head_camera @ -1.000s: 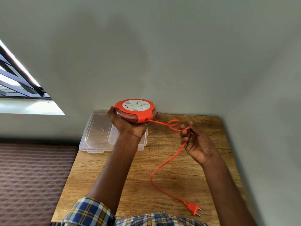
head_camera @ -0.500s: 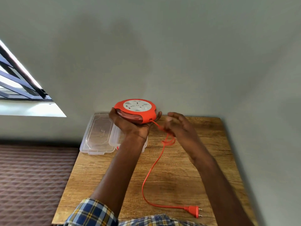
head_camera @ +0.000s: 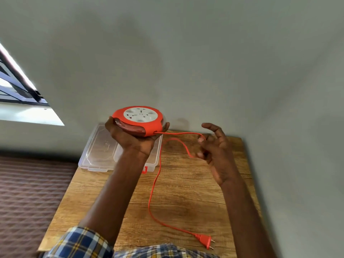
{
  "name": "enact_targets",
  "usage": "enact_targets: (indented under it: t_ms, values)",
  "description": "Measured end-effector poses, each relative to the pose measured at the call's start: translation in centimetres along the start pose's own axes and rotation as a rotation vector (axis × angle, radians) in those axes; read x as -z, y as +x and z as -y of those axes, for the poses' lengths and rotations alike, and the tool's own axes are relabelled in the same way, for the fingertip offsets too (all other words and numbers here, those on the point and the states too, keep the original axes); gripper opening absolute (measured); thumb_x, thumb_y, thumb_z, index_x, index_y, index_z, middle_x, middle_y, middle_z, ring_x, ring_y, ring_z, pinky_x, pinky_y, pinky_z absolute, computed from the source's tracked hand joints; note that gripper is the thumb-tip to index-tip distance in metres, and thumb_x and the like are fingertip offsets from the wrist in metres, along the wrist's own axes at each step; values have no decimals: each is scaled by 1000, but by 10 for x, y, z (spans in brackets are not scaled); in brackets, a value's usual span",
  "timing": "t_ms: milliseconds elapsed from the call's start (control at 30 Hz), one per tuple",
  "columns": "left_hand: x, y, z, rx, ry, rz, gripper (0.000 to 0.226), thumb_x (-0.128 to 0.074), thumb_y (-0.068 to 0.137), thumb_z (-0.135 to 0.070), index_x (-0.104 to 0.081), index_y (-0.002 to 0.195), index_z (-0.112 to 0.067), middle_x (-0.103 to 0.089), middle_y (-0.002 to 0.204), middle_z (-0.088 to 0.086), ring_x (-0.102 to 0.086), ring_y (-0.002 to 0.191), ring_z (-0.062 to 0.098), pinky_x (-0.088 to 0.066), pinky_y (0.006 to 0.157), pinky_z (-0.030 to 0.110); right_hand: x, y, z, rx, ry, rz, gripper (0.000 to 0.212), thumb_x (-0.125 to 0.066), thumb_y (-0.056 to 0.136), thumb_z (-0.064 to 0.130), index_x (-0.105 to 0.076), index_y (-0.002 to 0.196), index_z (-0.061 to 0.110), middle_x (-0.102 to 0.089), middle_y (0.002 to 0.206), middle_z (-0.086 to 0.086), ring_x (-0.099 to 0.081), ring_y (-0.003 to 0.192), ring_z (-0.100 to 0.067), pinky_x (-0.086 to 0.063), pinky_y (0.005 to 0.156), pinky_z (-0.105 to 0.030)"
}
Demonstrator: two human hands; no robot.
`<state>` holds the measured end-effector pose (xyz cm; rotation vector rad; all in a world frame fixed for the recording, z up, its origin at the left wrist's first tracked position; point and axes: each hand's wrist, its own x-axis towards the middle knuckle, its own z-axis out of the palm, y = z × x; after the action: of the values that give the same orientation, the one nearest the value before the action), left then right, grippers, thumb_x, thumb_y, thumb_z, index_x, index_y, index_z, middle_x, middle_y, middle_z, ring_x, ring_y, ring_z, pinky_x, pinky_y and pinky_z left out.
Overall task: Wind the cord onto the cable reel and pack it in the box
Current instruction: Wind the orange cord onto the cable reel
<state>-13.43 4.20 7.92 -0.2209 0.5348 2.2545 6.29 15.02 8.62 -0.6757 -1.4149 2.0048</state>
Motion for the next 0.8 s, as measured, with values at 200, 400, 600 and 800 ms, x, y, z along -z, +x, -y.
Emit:
enact_targets:
  t_ms: [200, 400, 600, 800]
  values:
    - [-2, -2, 3, 37, 101, 82, 86, -36, 90, -78, -58, 148, -18, -64, 143, 24, -59, 129, 55, -41, 96, 85, 32, 20, 6, 262, -1172, 19, 26, -71, 91, 19, -68, 112, 33, -53, 107, 14, -59, 101, -4, -46, 83, -24]
    - [-2, 1, -3, 164, 268, 225, 87, -41, 91, -76, -55, 151, -15, -56, 153, 24, -51, 141, 49, -30, 111, 80, 13, 23, 24, 322, -995, 133, 45, -62, 90, 2, -65, 120, 36, -58, 130, 13, -49, 130, -5, -40, 106, -27]
    - [-13, -1, -12, 313, 440, 275, 79, -47, 98, -70, -58, 149, -11, -60, 149, 21, -54, 139, 43, -37, 120, 60, -28, 34, 41, 586, -1240, 323, 63, -55, 91, -3, -58, 135, 42, -50, 145, 6, -45, 129, -16, -45, 99, -32]
    - [-11, -8, -20, 475, 557, 269, 80, -49, 96, -73, -61, 147, -12, -63, 142, 21, -62, 123, 41, -51, 105, 55, -36, 42, 41, 606, -1482, 503, 64, -70, 92, 12, -53, 142, 48, -42, 155, 0, -44, 127, -23, -50, 98, -40]
